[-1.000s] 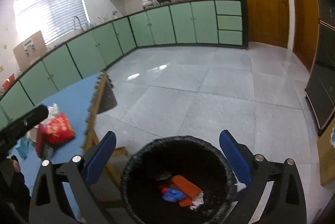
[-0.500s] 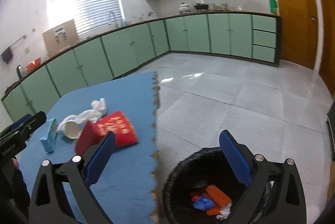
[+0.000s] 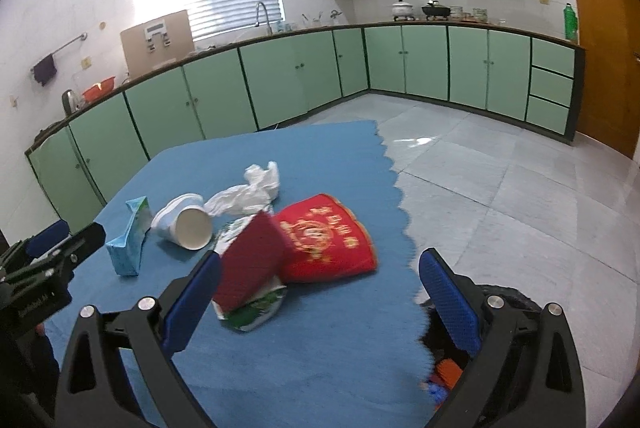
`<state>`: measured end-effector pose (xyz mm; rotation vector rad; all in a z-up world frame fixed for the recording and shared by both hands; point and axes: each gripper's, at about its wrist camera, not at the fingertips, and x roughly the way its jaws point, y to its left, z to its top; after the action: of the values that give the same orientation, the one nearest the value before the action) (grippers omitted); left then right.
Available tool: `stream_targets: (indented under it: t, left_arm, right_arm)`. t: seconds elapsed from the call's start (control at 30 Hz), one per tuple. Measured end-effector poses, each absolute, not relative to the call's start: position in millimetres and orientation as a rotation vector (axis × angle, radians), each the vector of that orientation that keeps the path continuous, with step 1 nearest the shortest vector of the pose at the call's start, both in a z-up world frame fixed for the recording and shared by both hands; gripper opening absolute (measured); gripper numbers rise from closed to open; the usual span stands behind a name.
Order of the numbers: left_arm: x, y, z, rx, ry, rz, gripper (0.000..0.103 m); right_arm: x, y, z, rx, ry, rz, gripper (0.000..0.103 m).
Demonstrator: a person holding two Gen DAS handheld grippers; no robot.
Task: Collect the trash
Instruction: 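Move both tools back over the table toward the remaining trash, then grasp the second dark red scouring pad with the right tool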
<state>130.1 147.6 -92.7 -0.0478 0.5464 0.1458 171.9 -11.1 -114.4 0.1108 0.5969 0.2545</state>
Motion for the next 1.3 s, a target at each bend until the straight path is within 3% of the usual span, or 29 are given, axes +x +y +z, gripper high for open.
stream_targets:
  t: [0.93,1.3]
  left_arm:
    - [131.6,205.8,-121.3,-0.089,0.587,0.200,0.084]
    - [137.1,200.9,-125.8,-0.103,0.596,0.191,0.084]
  right_arm:
    - [207.5,64.8,-153.6,0.051,0.735,0.050,0.096]
    - [201.0,50.8,-156.2,0.019,0.778,0.092,0.088]
